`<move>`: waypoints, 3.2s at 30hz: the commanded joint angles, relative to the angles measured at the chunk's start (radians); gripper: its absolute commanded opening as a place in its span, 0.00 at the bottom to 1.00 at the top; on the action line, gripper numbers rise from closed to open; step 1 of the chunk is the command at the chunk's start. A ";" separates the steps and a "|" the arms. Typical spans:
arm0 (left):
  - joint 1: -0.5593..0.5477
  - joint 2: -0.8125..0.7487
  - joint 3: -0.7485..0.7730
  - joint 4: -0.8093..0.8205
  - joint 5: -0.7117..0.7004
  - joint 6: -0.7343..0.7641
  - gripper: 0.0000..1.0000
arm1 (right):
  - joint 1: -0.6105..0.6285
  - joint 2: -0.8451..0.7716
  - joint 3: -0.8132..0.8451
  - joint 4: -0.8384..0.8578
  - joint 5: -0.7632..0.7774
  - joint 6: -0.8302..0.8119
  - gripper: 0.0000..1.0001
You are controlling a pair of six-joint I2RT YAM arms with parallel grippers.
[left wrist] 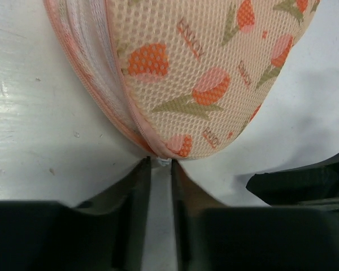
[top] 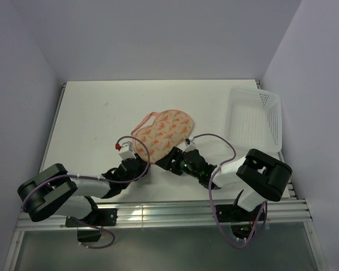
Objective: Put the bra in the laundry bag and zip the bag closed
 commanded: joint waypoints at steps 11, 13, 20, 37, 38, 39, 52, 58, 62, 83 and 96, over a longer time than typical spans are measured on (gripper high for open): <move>-0.011 0.046 0.065 0.092 -0.044 0.158 0.00 | 0.005 0.029 0.020 0.065 -0.002 -0.017 0.73; -0.022 0.029 0.062 0.095 -0.019 0.150 0.00 | 0.005 0.030 0.018 0.064 0.012 -0.015 0.78; -0.064 -0.046 0.047 0.156 0.059 0.082 0.00 | 0.009 0.032 -0.014 0.111 0.108 0.064 0.84; -0.091 -0.083 0.003 0.092 0.016 0.070 0.04 | -0.003 0.115 -0.026 0.217 0.131 0.161 0.78; -0.096 -0.114 0.001 0.045 -0.019 0.072 0.11 | -0.003 0.119 -0.029 0.219 0.128 0.167 0.78; -0.100 -0.131 -0.007 0.029 -0.028 0.079 0.25 | -0.001 0.121 -0.032 0.219 0.128 0.172 0.78; -0.059 -0.054 0.068 0.003 -0.108 0.130 0.82 | 0.009 0.108 -0.040 0.220 0.141 0.150 0.74; -0.024 0.033 0.078 0.107 -0.114 0.092 0.53 | 0.009 0.113 -0.045 0.222 0.145 0.149 0.74; -0.024 0.067 0.076 0.193 -0.102 0.070 0.26 | 0.009 0.130 -0.037 0.228 0.133 0.160 0.74; -0.071 -0.057 0.009 0.180 -0.125 -0.045 0.00 | 0.003 0.181 -0.019 0.317 0.115 0.216 0.75; -0.068 -0.152 -0.044 0.207 0.022 0.006 0.00 | -0.029 0.161 -0.009 0.329 0.115 0.124 0.56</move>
